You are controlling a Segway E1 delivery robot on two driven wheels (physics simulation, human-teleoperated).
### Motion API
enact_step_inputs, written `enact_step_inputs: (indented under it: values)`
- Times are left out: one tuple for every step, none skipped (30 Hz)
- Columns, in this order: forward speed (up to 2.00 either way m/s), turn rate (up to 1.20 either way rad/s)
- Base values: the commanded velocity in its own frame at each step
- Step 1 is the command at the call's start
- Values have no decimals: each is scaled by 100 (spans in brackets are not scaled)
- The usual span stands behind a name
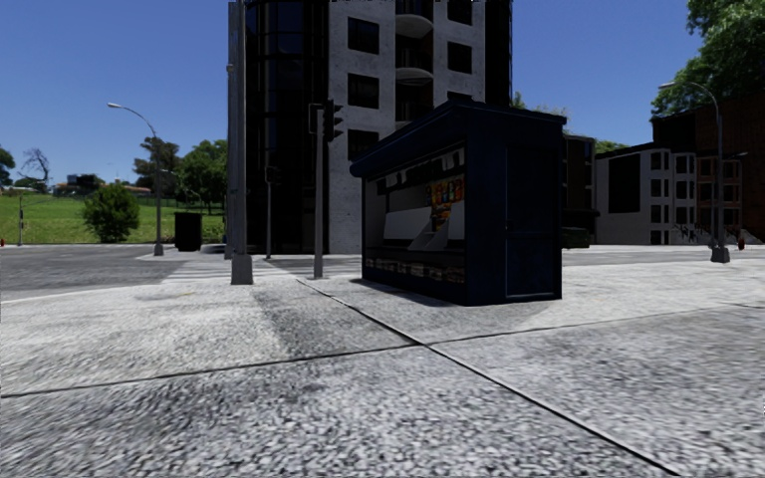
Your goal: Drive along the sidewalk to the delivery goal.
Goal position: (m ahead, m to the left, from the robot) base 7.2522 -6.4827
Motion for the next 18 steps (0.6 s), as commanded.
enact_step_inputs:
  values:
    - [200,-67]
    - [200,-68]
    - [200,-68]
    - [200,-71]
    - [200,-77]
    - [200,-79]
    - [200,-80]
    - [200,-80]
    - [200,-80]
    - [200,-80]
    - [200,-80]
    - [200,-80]
    - [200,-80]
    - [200,-80]
    - [200,-80]
    - [200,-80]
    - [200,-80]
    - [200,-80]
